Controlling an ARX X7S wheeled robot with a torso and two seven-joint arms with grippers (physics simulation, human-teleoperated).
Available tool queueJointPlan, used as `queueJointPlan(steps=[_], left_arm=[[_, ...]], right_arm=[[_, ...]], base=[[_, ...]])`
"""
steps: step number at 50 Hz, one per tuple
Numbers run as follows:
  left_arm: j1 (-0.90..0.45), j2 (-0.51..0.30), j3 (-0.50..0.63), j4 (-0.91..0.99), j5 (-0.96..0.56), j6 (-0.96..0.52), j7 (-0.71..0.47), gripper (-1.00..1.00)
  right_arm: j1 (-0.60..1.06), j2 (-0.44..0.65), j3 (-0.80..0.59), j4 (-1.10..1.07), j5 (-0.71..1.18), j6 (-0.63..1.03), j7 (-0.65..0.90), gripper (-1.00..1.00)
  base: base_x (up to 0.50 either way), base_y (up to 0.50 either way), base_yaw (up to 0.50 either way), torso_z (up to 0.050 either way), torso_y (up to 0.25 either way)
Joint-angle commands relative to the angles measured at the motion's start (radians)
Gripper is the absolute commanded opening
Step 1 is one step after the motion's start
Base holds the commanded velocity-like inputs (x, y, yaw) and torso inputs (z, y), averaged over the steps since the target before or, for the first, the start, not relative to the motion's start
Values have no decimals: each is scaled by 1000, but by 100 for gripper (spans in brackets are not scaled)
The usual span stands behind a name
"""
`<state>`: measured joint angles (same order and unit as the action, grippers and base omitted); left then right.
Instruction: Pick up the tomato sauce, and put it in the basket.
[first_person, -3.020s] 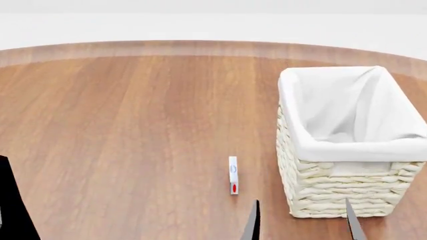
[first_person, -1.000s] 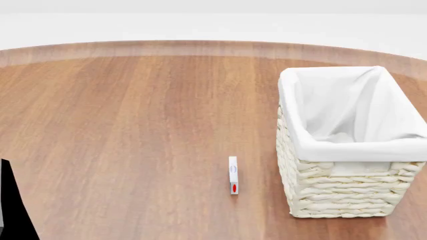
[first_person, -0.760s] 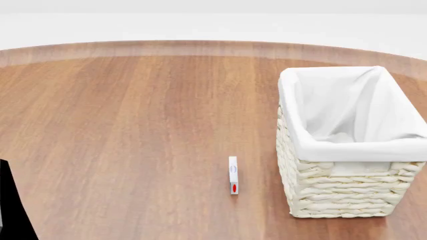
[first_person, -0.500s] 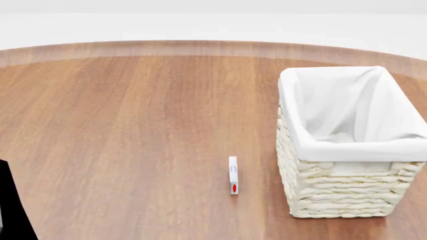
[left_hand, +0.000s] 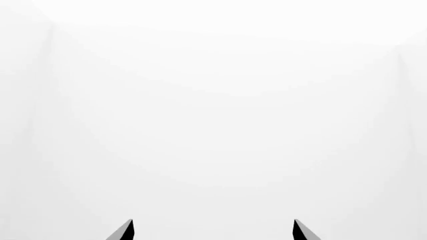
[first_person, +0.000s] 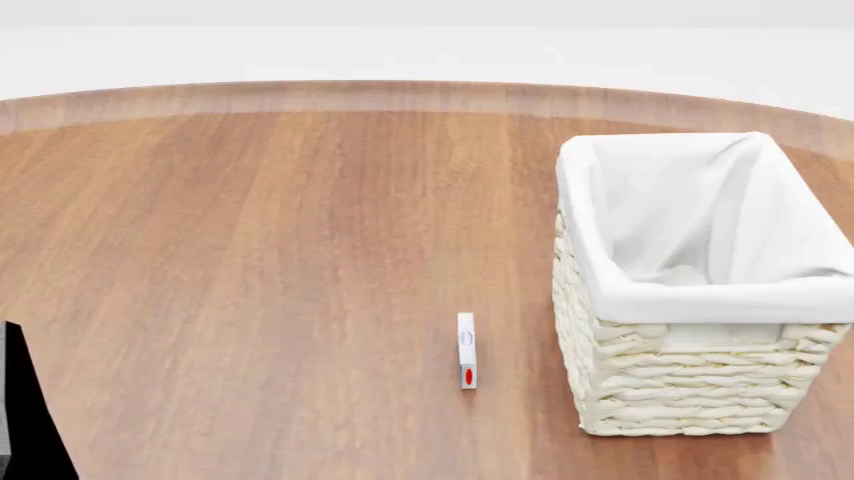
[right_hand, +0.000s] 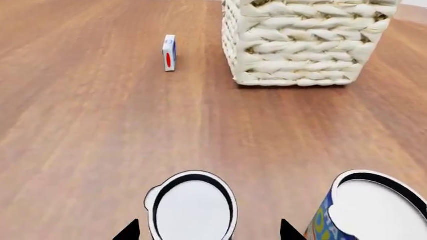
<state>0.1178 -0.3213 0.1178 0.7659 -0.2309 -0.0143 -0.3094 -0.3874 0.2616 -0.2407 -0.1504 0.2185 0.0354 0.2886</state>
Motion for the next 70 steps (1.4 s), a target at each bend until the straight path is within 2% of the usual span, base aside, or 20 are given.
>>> queueJointPlan(steps=[1,22,23,43,58,70], left_arm=[[-2,-3,3,-10,0,4,-4,100],[-4,-10,10,-22,2,10,-11,100],[-5,-10,10,-22,1,10,-11,100],[-6,-16,27,-12,12,0,-22,100],[-2,-22,22,-13,2,12,-27,100],[4,-27,25,-7,0,16,-31,100]], right_arm=[[18,-4,-9,36,4,-14,-6,100],[77,-24,-40,70,6,8,-5,100],[73,-25,-37,71,14,-3,-10,-100],[66,-13,-34,61,33,-18,-7,-100],[36,80,-54,-377,-105,139,101,-100],[110,108,-44,-461,-164,185,118,-100]], base=[[0,0,0,0,0],[0,0,0,0,0],[0,0,0,0,0],[1,0,0,0,0],[0,0,0,0,0],[0,0,0,0,0]])
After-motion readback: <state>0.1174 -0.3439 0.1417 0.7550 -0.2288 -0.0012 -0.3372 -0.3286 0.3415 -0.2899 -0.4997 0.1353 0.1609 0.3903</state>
